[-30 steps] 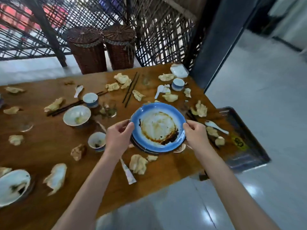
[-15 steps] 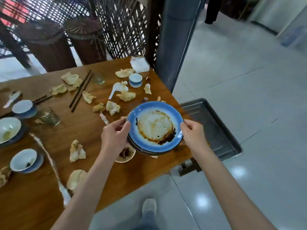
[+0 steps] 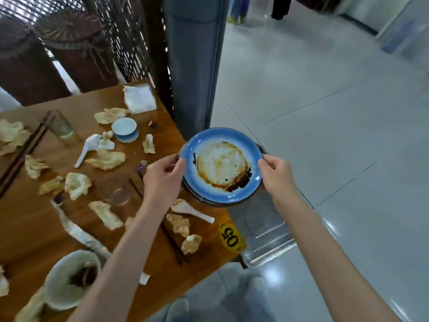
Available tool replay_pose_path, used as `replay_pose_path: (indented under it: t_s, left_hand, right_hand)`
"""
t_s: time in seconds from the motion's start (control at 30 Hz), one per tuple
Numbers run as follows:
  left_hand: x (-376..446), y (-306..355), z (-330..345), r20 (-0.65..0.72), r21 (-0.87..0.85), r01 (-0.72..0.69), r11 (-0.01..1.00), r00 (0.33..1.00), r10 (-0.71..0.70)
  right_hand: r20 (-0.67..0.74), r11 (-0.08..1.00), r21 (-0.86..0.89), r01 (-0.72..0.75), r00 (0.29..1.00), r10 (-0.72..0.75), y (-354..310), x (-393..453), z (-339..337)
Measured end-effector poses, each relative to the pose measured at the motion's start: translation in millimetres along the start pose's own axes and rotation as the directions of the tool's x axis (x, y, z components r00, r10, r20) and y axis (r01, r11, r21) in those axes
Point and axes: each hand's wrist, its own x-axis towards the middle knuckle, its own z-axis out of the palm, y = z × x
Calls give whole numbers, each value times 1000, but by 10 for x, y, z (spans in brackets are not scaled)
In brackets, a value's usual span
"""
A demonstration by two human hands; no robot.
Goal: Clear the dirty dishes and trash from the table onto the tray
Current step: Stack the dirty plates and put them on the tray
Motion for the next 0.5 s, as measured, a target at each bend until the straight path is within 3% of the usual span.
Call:
replay_pose_path:
  t_s: [0.27,0.5]
  left_hand:
    - [362,182,1241,-46,-2,74,997,996,-74]
    - [835,-163,2424,-225,79,196,977,959,-174]
  right_hand:
    - [70,1000,-18,-15,997,16,347,1130,-583]
    - [170,998,-35,-48,984,53,1084,2190,-724]
